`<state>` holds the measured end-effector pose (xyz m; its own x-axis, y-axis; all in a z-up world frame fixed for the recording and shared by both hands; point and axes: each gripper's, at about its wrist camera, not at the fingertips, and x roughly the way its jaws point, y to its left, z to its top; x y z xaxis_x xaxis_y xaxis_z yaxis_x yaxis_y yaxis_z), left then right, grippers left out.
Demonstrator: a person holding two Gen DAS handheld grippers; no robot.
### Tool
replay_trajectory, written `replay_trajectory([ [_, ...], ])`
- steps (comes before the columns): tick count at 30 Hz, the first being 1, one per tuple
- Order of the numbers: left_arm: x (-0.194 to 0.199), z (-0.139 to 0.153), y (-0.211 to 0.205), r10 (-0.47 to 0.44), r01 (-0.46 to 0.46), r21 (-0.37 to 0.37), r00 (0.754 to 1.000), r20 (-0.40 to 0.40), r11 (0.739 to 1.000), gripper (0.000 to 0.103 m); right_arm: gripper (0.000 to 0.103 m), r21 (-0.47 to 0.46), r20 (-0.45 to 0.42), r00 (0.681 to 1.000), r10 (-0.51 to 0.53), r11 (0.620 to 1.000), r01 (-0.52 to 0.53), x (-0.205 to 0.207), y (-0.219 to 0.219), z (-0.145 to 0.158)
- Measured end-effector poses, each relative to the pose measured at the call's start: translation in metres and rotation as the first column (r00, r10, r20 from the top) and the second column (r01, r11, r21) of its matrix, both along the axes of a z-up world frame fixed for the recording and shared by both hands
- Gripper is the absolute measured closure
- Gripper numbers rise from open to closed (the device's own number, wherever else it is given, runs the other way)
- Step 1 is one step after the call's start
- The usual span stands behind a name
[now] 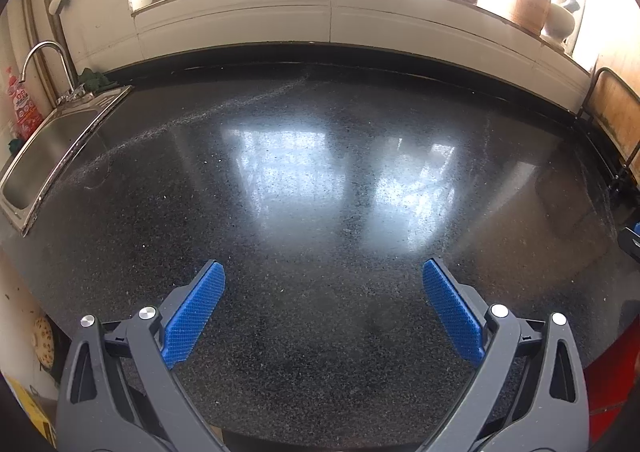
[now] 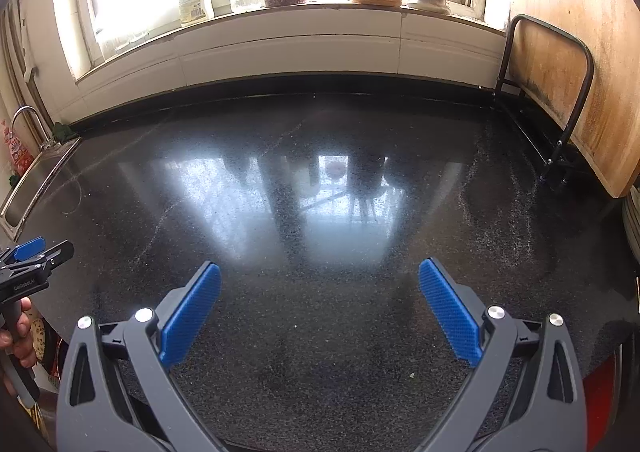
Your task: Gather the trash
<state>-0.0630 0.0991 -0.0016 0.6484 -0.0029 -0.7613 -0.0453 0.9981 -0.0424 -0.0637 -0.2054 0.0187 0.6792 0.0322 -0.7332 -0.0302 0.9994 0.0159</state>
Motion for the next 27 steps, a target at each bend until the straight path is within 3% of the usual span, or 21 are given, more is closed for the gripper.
replay_trajectory([
  [14,-0.0003,0.0032,-0.0010,0.016,-0.016,0.043,1.000,0.007,0.999,0.007,0.007,0.004,0.002,1.000,0.004,1.000,-0.004,-0.0011,0.0011,-0.0017],
  [27,-0.0005,0.0044,0.0031,0.021,-0.022,0.035,1.000,0.019,0.999,0.007,0.007,0.011,0.000,1.000,0.002,1.000,-0.002,-0.0002,-0.0008,-0.0034],
])
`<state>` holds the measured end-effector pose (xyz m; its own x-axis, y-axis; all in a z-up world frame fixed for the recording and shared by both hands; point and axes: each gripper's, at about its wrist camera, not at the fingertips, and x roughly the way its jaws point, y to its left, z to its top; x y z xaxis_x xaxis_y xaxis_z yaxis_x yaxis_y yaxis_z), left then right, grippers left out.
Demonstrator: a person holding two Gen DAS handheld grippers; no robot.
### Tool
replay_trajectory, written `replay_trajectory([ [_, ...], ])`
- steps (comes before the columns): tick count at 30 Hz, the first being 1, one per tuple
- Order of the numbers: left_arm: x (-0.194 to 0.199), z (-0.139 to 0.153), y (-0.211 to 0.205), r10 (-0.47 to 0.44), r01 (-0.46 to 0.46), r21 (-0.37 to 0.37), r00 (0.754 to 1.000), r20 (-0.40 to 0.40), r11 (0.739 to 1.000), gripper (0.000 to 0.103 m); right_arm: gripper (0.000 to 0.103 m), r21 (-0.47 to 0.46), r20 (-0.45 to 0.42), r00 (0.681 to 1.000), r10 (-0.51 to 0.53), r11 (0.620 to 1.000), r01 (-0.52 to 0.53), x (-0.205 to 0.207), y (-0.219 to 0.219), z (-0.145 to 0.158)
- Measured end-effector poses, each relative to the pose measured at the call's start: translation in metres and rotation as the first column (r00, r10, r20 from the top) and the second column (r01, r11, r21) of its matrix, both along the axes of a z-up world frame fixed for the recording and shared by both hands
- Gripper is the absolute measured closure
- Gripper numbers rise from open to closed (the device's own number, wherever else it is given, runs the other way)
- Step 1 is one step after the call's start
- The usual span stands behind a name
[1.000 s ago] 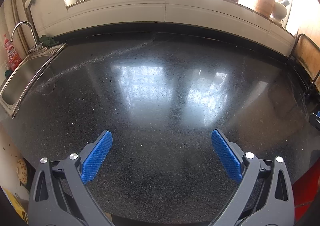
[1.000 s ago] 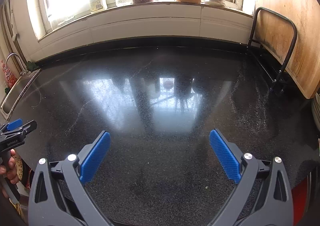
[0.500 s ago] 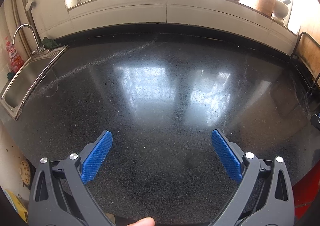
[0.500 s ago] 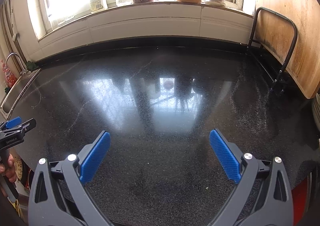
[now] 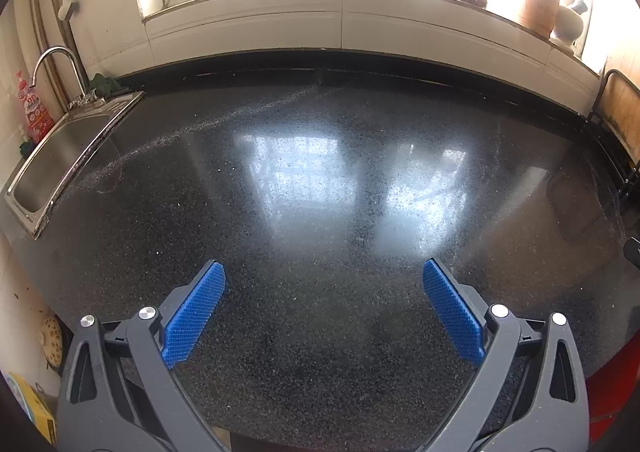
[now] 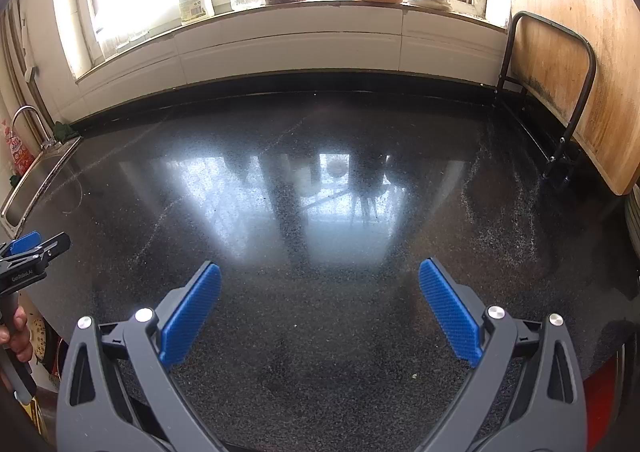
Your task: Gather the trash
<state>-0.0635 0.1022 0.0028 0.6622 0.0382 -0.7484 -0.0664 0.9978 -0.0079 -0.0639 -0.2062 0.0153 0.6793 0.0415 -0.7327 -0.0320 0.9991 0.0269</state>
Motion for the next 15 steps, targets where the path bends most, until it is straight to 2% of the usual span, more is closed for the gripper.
replay_trajectory([
  [6,-0.002,0.002,-0.002,-0.008,0.008,0.011,1.000,0.018,1.000,0.007,0.007,-0.003,-0.001,1.000,0.000,1.000,0.000,0.001,-0.001,0.000],
  [15,0.010,-0.006,0.004,-0.020,0.020,-0.020,1.000,-0.016,1.000,0.007,0.007,0.001,-0.011,1.000,0.000,1.000,0.001,0.011,-0.004,-0.007],
])
